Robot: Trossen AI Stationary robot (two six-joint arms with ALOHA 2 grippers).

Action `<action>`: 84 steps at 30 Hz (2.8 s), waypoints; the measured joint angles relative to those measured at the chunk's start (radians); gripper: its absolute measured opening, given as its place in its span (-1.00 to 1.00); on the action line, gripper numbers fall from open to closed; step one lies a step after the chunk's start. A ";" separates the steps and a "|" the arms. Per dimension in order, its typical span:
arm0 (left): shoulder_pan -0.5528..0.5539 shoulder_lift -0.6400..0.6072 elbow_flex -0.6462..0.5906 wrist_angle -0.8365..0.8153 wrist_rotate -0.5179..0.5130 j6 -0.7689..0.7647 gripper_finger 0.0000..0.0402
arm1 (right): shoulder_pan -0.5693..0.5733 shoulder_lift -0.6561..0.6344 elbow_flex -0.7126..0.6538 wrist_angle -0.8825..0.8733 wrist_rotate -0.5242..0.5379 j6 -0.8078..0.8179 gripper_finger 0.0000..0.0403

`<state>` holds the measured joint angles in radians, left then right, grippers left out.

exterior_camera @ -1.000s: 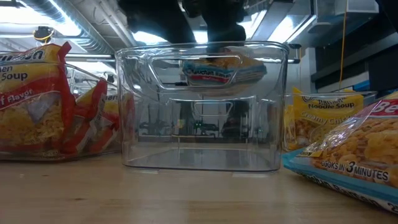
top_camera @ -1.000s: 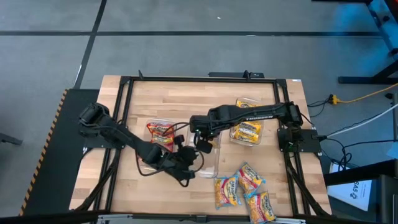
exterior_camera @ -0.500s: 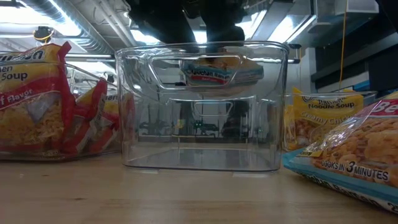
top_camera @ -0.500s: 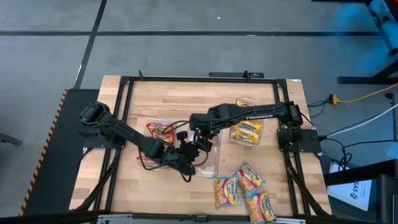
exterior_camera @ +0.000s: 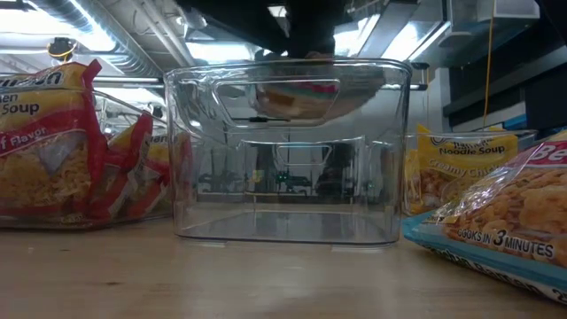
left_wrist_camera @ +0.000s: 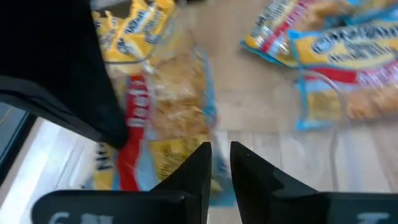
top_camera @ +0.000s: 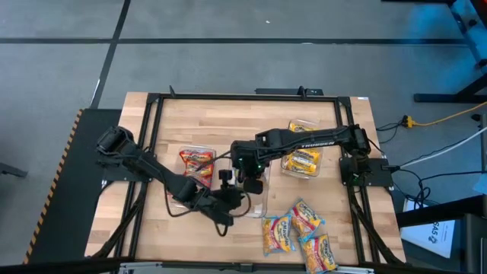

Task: Sort Maruchan noodles
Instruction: Put the blue noodle pack into the middle transparent bin

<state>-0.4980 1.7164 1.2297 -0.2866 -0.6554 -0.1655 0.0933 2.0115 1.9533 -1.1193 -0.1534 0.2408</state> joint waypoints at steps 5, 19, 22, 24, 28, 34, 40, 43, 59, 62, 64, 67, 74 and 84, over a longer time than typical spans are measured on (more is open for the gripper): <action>0.000 0.009 0.000 -0.084 -0.030 -0.040 -0.73 | -0.002 0.000 0.000 0.020 -0.018 -0.010 -1.00; 0.139 0.009 -0.033 -0.143 -0.059 -0.035 -0.73 | -0.006 0.000 0.000 0.067 0.015 0.009 -0.92; 0.154 0.009 -0.045 -0.138 -0.034 -0.054 -0.73 | -0.016 0.000 0.000 0.023 0.017 0.016 -0.79; 0.157 0.008 -0.053 -0.133 -0.029 -0.084 -0.73 | -0.019 0.000 -0.002 0.006 0.021 0.016 -0.66; 0.159 0.008 -0.070 -0.103 -0.021 -0.092 -0.73 | -0.016 0.001 -0.002 0.006 0.025 0.017 -0.40; 0.159 0.008 -0.106 -0.045 0.019 -0.147 -0.73 | -0.017 0.001 -0.002 -0.013 0.070 0.017 -0.15; 0.137 0.007 -0.111 -0.074 0.047 -0.175 -0.73 | -0.015 0.001 -0.002 -0.129 0.050 0.075 -0.09; 0.117 0.000 -0.111 -0.101 0.089 -0.199 -0.73 | -0.014 0.001 -0.002 -0.245 0.065 0.107 -0.09; -0.025 -0.301 0.018 -0.834 0.237 -0.433 -0.73 | 0.005 0.000 -0.002 -0.419 0.014 0.153 -0.09; -0.059 -0.343 0.018 -0.992 0.264 -0.498 -0.73 | 0.024 0.000 -0.002 -0.368 0.015 0.160 -0.09; -0.079 -0.366 0.018 -1.064 0.261 -0.533 -0.73 | 0.042 0.000 -0.002 -0.292 0.018 0.191 -0.09; -0.107 -0.407 0.018 -1.138 0.253 -0.559 -0.73 | 0.073 0.003 -0.002 -0.148 0.083 0.235 -0.09; -0.111 -0.506 0.018 -1.168 0.128 -0.535 -0.73 | 0.111 0.034 -0.002 0.104 0.242 0.289 -0.09; -0.112 -0.573 0.017 -1.198 0.063 -0.539 -0.73 | 0.110 0.108 -0.003 0.051 0.191 0.335 -0.09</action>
<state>-0.6100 1.1433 1.2467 -1.4843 -0.5926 -0.7044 0.2033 2.1193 1.9505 -1.0679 0.0379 0.5757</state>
